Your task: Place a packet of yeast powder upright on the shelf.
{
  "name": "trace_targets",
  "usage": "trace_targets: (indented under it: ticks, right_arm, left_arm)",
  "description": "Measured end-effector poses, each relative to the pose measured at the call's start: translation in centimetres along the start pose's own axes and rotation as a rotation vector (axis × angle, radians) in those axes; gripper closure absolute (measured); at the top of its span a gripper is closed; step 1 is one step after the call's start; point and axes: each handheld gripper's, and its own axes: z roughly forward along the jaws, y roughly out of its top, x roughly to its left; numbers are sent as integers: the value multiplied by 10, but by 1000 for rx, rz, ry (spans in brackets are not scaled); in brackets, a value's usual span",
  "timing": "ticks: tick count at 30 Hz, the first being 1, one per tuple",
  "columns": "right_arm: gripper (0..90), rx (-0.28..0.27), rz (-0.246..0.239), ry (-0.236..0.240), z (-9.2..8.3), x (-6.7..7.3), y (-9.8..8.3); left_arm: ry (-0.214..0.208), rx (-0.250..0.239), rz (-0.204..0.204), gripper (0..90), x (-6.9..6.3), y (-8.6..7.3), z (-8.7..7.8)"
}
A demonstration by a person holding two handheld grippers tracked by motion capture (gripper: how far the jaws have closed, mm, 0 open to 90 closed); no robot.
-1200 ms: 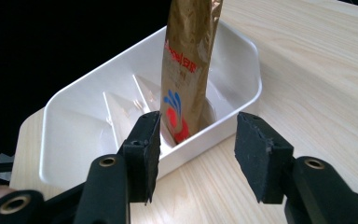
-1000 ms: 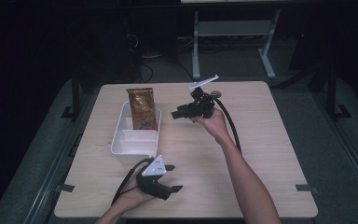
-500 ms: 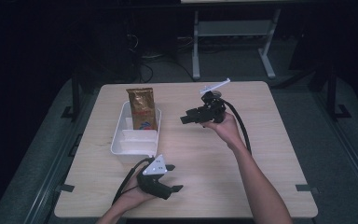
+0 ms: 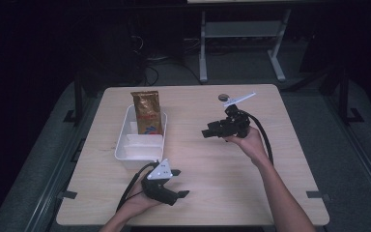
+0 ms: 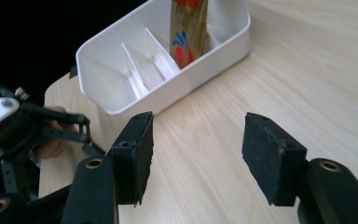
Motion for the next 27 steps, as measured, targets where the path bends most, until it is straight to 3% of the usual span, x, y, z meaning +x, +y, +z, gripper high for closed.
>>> trace_targets:
  ticks: [27]
  right_arm:
    - [386, -13, 43, -51, -52, 5, -68]
  left_arm:
    - [0, -8, -17, 228, 1, 0, 0]
